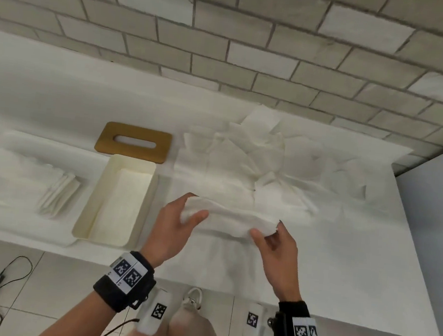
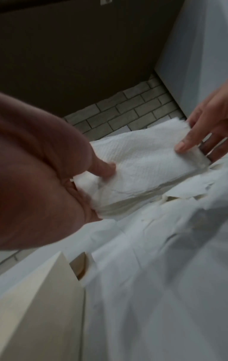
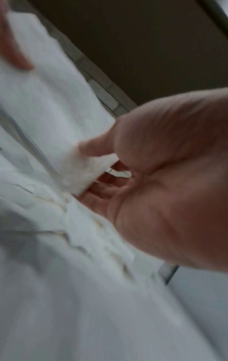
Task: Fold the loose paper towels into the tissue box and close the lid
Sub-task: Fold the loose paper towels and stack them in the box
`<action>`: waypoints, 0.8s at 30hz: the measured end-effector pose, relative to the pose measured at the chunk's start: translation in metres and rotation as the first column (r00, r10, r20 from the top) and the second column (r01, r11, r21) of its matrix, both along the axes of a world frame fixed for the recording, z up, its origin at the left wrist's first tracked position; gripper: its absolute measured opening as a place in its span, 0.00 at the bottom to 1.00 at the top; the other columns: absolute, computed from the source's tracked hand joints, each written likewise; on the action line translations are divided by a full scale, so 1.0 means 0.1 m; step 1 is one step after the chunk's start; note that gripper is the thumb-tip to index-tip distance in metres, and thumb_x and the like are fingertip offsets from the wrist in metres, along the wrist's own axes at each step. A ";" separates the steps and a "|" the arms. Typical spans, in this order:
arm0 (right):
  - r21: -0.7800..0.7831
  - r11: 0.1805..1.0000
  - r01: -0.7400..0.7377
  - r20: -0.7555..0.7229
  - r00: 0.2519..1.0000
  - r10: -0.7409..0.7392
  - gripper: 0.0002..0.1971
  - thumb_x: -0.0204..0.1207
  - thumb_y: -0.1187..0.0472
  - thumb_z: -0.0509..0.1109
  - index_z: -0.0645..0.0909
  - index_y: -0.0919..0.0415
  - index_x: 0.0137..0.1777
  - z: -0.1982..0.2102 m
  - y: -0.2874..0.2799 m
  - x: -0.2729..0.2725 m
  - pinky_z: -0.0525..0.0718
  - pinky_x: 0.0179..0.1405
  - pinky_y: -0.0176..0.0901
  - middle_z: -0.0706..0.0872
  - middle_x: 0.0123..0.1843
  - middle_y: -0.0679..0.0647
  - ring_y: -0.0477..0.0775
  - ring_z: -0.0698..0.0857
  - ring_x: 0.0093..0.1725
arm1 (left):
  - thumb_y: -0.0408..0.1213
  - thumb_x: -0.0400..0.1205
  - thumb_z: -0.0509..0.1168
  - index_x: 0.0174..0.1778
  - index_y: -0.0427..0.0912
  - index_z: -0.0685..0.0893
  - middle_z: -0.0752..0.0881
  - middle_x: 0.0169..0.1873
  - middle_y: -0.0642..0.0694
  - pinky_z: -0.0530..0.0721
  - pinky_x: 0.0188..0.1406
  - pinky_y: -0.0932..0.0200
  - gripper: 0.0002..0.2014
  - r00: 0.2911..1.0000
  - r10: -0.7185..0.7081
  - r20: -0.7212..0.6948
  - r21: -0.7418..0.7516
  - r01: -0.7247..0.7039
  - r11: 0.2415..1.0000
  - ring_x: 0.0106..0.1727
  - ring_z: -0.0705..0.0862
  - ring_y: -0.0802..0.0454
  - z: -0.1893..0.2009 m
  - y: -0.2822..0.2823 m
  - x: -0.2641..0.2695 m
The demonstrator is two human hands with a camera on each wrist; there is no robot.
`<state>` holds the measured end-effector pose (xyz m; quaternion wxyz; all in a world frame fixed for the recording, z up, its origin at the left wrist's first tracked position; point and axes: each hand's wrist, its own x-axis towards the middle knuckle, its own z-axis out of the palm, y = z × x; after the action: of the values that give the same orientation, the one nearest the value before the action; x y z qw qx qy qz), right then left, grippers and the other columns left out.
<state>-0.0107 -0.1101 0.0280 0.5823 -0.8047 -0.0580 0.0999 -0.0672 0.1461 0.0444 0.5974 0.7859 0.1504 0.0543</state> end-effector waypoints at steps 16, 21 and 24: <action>0.167 0.925 0.340 0.065 0.933 -0.355 0.31 0.80 0.80 0.73 0.73 0.53 0.76 -0.59 0.56 -1.03 0.86 0.73 0.59 0.88 0.65 0.44 0.56 0.88 0.68 | 0.20 0.85 0.71 0.70 0.48 0.80 0.90 0.63 0.49 0.82 0.77 0.42 0.23 0.995 -0.001 0.100 -0.099 0.011 0.995 0.72 0.87 0.46 -0.73 -0.15 -0.78; 0.073 0.961 0.267 0.093 0.958 -0.273 0.39 0.83 0.72 0.74 0.66 0.41 0.88 -0.69 0.58 -1.07 0.81 0.82 0.62 0.80 0.80 0.45 0.55 0.82 0.79 | 0.27 0.89 0.69 0.91 0.59 0.64 0.73 0.81 0.54 0.72 0.80 0.68 0.38 0.972 -0.172 0.161 0.256 0.127 0.958 0.80 0.76 0.59 -0.77 0.01 -0.82; -0.024 0.974 0.224 0.214 0.953 -0.213 0.34 0.85 0.75 0.70 0.75 0.43 0.84 -0.72 0.57 -1.04 0.83 0.78 0.57 0.82 0.73 0.47 0.54 0.84 0.72 | 0.19 0.88 0.63 0.92 0.65 0.58 0.70 0.77 0.51 0.83 0.67 0.65 0.44 0.948 -0.316 0.039 0.497 0.256 0.829 0.66 0.79 0.56 -0.88 0.06 -0.79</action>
<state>-0.1152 -0.0533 -0.0439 0.5610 -0.8259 -0.0274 -0.0492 -0.1458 0.1517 -0.0440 0.3899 0.9193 -0.0237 0.0472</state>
